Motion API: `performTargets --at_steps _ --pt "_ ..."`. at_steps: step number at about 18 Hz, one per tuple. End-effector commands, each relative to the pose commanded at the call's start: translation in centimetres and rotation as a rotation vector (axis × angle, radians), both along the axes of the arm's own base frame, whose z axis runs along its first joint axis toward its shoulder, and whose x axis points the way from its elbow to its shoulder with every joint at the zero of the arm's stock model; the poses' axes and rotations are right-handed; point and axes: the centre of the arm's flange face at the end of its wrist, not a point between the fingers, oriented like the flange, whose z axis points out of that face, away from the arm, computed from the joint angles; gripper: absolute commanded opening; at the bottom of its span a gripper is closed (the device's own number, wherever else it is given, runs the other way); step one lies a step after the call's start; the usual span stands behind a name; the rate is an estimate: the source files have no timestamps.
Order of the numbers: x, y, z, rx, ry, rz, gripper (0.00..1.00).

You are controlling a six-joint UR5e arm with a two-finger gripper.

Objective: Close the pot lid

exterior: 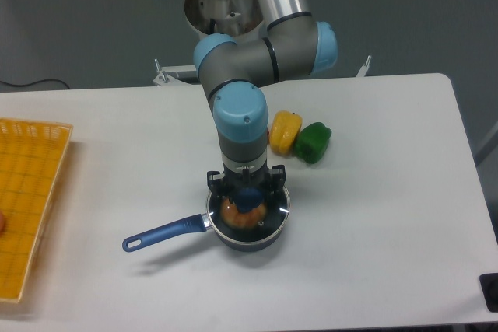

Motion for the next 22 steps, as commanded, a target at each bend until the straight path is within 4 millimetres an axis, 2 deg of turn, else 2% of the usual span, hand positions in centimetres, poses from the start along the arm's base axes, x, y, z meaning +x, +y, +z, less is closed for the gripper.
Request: performTargets --at_steps 10,13,18,22 --pt "-0.03 -0.14 -0.14 -0.011 0.006 0.001 0.62" --pt "-0.01 -0.11 -0.22 -0.015 0.011 -0.002 0.69" --pt "-0.08 -0.17 -0.23 -0.016 0.01 -0.002 0.72" --pt "-0.02 -0.12 -0.22 -0.017 0.012 -0.004 0.84"
